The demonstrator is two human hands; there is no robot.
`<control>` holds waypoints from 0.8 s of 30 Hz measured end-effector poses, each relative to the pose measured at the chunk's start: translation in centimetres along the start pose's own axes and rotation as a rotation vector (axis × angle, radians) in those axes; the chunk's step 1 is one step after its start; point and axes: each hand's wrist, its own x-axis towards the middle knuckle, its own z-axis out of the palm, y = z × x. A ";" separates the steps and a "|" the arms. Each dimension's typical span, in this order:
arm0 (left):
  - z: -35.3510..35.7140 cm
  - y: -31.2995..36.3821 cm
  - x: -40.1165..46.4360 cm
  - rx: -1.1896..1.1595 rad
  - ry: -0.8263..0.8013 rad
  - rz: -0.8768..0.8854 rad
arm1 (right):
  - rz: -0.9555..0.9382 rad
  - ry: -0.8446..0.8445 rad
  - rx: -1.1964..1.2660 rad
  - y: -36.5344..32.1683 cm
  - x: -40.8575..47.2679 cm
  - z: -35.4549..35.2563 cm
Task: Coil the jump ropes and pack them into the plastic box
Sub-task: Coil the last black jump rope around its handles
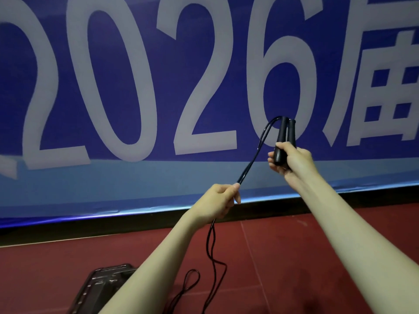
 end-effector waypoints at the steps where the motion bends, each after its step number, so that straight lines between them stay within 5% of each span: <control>1: 0.2 0.2 0.0 0.033 -0.035 -0.002 | 0.024 0.005 0.009 0.2 0.2 -0.2; 16: 0.7 1.6 -0.1 0.288 -0.345 -0.040 | 0.209 -0.137 0.362 0.8 0.2 -1.2; 20: -1.7 1.5 -0.1 0.564 0.035 0.103 | 0.233 -0.248 0.134 0.3 0.1 -2.4; 24: -2.1 2.3 -0.3 0.819 0.504 0.208 | 0.262 -0.540 -0.125 0.8 -0.7 -2.7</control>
